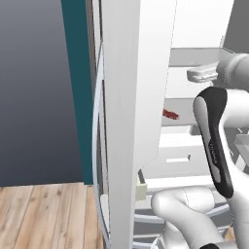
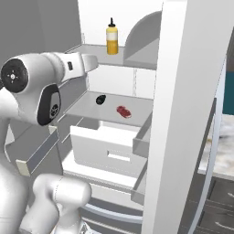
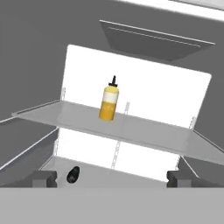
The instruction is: Place the mustard and condiment bottle from the counter to the top shelf of the fridge. If the existing items in the fridge are on the top shelf, move them to other shelves.
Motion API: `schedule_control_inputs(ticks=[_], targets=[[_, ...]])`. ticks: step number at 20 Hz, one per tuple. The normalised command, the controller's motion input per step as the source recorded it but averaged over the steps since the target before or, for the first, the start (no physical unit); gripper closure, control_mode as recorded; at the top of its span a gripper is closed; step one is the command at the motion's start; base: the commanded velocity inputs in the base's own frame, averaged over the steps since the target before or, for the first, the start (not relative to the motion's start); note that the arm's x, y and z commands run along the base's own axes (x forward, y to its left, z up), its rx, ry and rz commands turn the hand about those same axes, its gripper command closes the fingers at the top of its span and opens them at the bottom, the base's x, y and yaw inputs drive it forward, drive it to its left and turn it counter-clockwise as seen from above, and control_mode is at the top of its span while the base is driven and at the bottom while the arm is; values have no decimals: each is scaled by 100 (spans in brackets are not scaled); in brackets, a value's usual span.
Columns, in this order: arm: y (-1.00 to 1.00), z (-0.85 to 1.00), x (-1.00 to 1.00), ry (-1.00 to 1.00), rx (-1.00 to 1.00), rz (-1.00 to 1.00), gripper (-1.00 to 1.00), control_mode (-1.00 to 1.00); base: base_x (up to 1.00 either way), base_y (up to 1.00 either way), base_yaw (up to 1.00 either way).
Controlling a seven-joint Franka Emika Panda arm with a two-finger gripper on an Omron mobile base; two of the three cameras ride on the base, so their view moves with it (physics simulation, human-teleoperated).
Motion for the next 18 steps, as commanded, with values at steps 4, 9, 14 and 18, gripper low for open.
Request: schedule_control_inputs(ticks=[4, 9, 14, 18], targets=[[3, -20, -100, 18, -13, 0, -100, -100, 0, 0, 0], [10, -34, -100, 23, -15, 1, -100, -100, 0, 0, 0], [21, -21, -100, 16, -13, 2, -100, -100, 0, 0, 0], [5, 0, -62, -7, -4, 4, -100, -100, 0, 0, 0]])
